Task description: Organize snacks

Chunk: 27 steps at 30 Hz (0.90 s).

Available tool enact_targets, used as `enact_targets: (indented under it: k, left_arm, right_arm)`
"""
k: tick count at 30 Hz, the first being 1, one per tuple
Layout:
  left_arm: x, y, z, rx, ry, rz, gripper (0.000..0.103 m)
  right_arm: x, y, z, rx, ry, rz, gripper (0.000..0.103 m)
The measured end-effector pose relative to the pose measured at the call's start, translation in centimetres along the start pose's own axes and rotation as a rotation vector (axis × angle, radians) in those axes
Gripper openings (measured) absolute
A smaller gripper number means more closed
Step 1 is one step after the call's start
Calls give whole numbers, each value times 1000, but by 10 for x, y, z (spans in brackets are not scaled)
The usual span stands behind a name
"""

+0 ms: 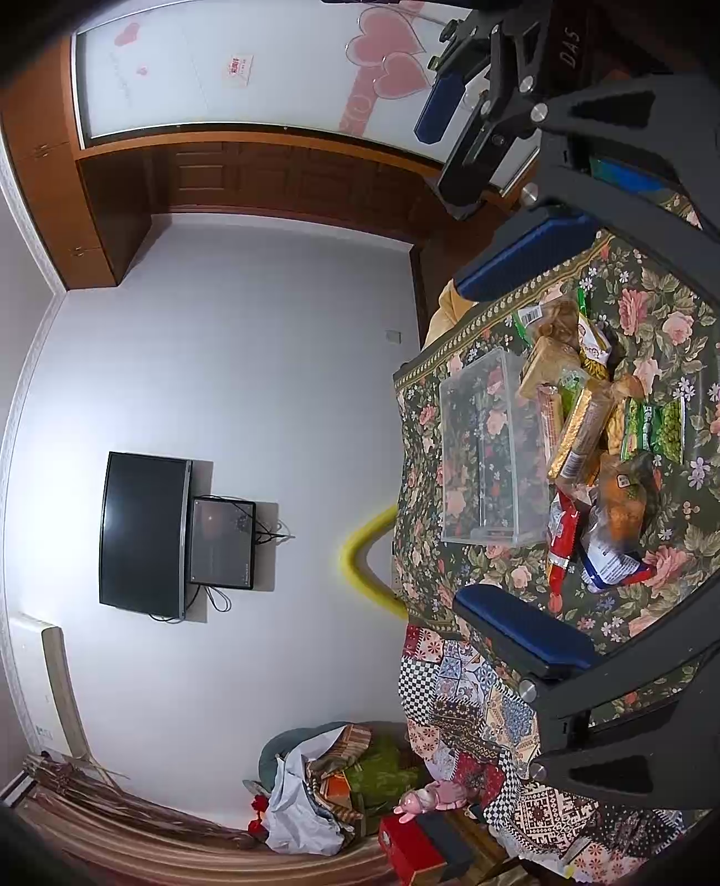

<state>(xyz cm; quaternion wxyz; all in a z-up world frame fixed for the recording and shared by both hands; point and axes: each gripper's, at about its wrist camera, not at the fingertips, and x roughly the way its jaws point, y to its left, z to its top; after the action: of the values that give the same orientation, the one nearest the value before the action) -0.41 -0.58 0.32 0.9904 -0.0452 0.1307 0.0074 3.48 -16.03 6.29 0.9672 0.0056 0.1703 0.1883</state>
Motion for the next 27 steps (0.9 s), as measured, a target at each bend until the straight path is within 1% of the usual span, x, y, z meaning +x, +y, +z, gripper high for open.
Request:
enact_targets:
  k: [27]
  left_arm:
    - [0, 1, -3, -10, 8, -2, 103]
  right_arm:
    - [0, -1, 1, -3, 2, -2, 103]
